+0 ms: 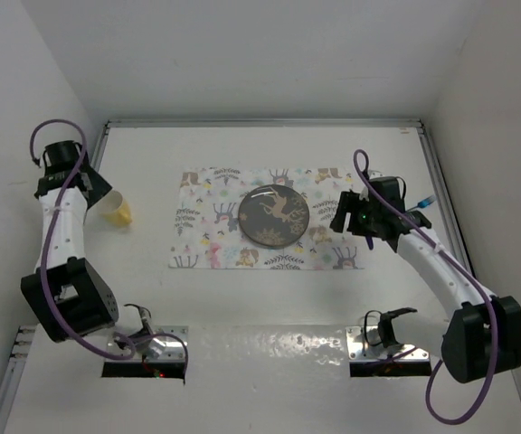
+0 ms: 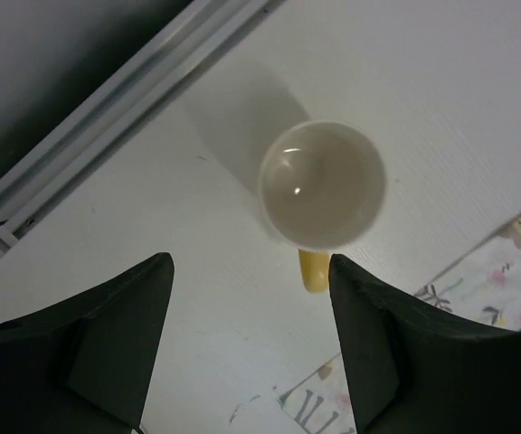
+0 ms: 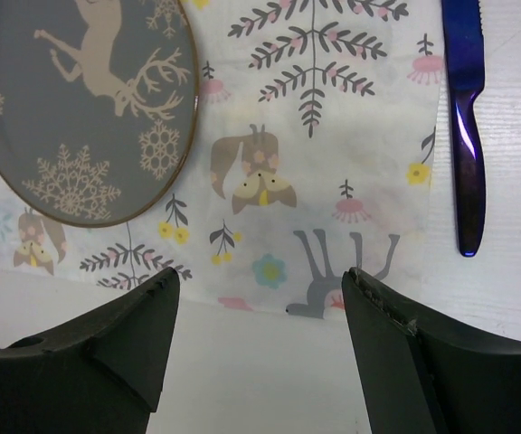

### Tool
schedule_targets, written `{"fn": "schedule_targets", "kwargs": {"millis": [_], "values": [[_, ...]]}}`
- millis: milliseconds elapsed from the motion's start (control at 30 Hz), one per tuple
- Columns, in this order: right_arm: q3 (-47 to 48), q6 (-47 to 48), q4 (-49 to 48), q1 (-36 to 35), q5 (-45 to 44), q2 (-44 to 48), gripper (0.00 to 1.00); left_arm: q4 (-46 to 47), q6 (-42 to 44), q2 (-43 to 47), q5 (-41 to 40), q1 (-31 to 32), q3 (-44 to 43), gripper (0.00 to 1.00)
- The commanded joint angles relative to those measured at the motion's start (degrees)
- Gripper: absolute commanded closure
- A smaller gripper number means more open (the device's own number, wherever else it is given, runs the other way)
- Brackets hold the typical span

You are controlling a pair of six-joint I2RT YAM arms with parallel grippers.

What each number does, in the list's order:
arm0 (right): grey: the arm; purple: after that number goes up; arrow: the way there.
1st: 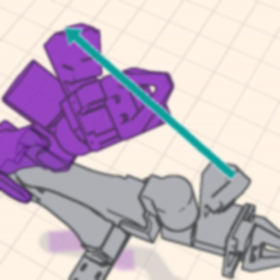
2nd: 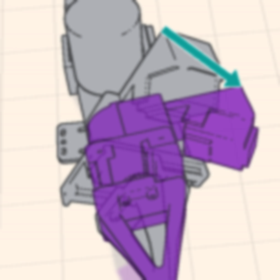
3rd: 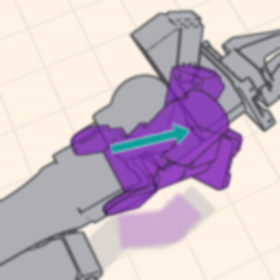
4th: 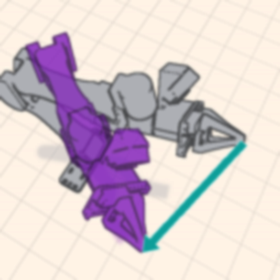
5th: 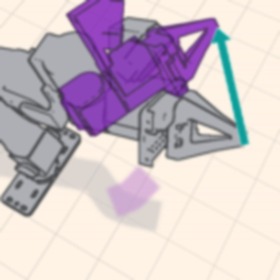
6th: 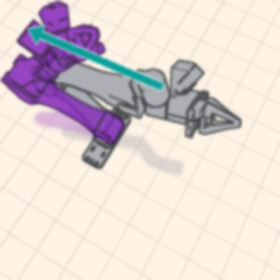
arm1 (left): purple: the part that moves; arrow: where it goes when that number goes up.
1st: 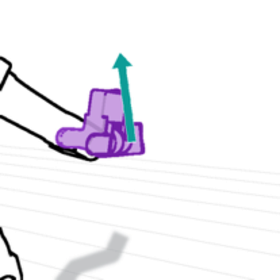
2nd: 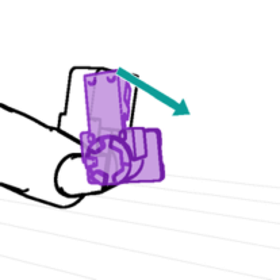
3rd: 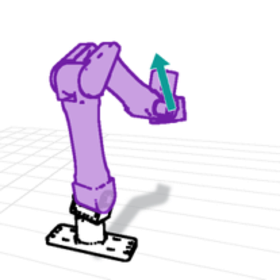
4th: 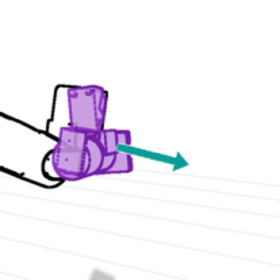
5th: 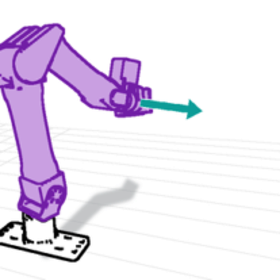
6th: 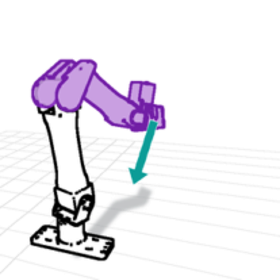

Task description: Set the dinner table for one person

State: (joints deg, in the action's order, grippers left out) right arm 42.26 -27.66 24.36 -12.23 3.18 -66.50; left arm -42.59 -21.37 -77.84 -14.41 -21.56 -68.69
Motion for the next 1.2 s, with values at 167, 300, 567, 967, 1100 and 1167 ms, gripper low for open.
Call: {"fn": "schedule_targets", "kwargs": {"millis": [167, 300, 567, 967, 1100, 1167], "values": [[0.4, 0.9, -0.7, -0.7, 3.5, 4.0, 0.28, 5.6, 1.3, -5.9, 4.9, -6.5, -3.1, 0.38], [-1.3, 0.9, -2.3, -0.8, 3.9, 5.3, 0.28, 7.6, 3.8, -8.4, 9.8, -7.4, -3.1, 0.47], [-2.0, 1.4, -3.4, -0.8, 3.9, 5.7, 0.28, 7.8, 6.7, -13.4, 9.1, -7.4, -3.6, 0.57], [-1.5, 1.8, -3.8, -0.8, 3.8, 3.6, 0.28, 9.6, 7.8, -17.6, 13.2, -7.4, -3.6, 0.87], [-1.3, 1.8, -3.7, -0.8, 3.8, 2.8, 0.29, 9.9, 7.7, -16.8, 14.2, -7.4, -4.1, 1.00], [-0.6, 2.3, -3.1, -0.8, 3.8, 2.1, 0.30, 9.8, 7.1, -15.7, 16.5, -7.3, -4.6, 1.00]]}}
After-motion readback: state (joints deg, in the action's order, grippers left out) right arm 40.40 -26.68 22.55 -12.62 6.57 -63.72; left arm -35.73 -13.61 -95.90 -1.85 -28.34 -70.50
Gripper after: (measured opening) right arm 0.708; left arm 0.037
